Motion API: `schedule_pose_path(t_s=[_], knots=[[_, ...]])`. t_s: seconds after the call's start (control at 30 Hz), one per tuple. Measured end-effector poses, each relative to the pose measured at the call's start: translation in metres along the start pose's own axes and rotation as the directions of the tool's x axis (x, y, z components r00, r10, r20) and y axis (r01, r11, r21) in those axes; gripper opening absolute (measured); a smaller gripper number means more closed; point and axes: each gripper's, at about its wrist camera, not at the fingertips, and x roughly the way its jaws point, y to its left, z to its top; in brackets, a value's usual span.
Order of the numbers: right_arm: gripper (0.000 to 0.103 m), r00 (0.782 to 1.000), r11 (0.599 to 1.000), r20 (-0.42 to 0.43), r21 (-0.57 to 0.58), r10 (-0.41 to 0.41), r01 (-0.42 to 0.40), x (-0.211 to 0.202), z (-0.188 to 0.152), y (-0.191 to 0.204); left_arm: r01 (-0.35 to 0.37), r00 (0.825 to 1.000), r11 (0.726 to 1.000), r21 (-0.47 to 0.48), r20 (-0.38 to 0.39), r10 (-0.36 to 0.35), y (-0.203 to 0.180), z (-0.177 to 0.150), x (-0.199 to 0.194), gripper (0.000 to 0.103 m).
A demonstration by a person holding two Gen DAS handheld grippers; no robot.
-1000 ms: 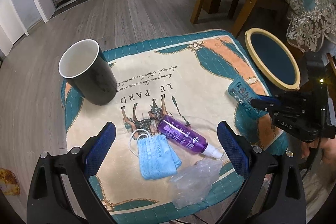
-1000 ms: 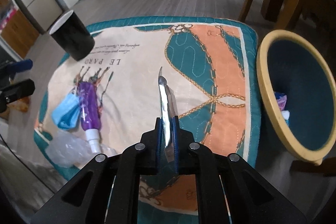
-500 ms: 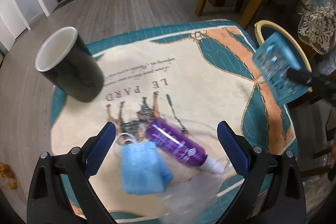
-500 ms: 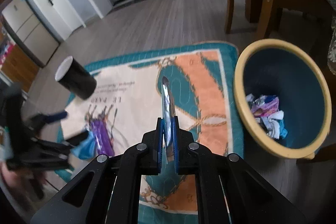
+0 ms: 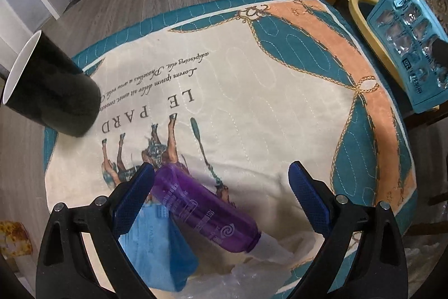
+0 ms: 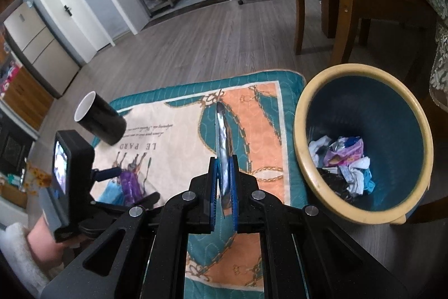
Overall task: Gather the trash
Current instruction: 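Grasp the foil blister pack with the right tool while the left tool grasps the blue ice tray, then grasp the purple spray bottle with the left tool while the right tool holds the blister pack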
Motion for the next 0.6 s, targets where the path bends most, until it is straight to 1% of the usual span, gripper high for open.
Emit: schedule_pose_path(t_s=[0.1, 0.2, 0.27, 0.3, 0.33, 0.4, 0.53, 0.6], knots=[[0.009, 1.0, 1.0, 0.003, -0.002, 0.005, -0.005, -0.001, 0.001, -0.001, -0.033, 0.999, 0.999, 0.0, -0.008, 0.033, 0.001, 0.001, 0.002, 0.09], [0.009, 1.0, 1.0, 0.009, -0.001, 0.014, -0.014, -0.003, 0.002, 0.0, -0.048, 0.998, 0.999, -0.022, -0.03, 0.048, 0.006, 0.002, 0.006, 0.082], [0.009, 1.0, 1.0, 0.011, -0.005, 0.022, -0.022, -0.003, 0.002, 0.001, -0.048, 0.997, 0.998, -0.041, -0.054, 0.046, 0.011, 0.0, 0.01, 0.076], [0.009, 1.0, 1.0, 0.011, -0.007, 0.024, -0.024, -0.003, 0.002, 0.002, -0.045, 0.997, 0.998, -0.047, -0.062, 0.042, 0.013, 0.0, 0.012, 0.068], [0.009, 1.0, 1.0, 0.012, -0.01, 0.025, -0.024, -0.004, 0.002, 0.003, -0.036, 0.997, 0.998, -0.05, -0.072, 0.033, 0.014, -0.001, 0.014, 0.055], [0.009, 1.0, 1.0, 0.014, -0.016, 0.024, -0.024, -0.004, 0.002, 0.004, -0.019, 0.997, 0.999, -0.049, -0.078, 0.015, 0.014, -0.001, 0.014, 0.037], [0.009, 0.999, 1.0, 0.022, -0.007, 0.024, -0.024, -0.006, 0.003, 0.002, 0.009, 0.999, 1.0, -0.016, -0.05, -0.01, 0.009, 0.001, 0.007, 0.034], [0.009, 0.999, 1.0, 0.029, 0.0, 0.022, -0.022, -0.008, 0.004, 0.0, 0.017, 1.0, 1.0, -0.002, -0.017, -0.017, 0.006, 0.005, 0.001, 0.033]])
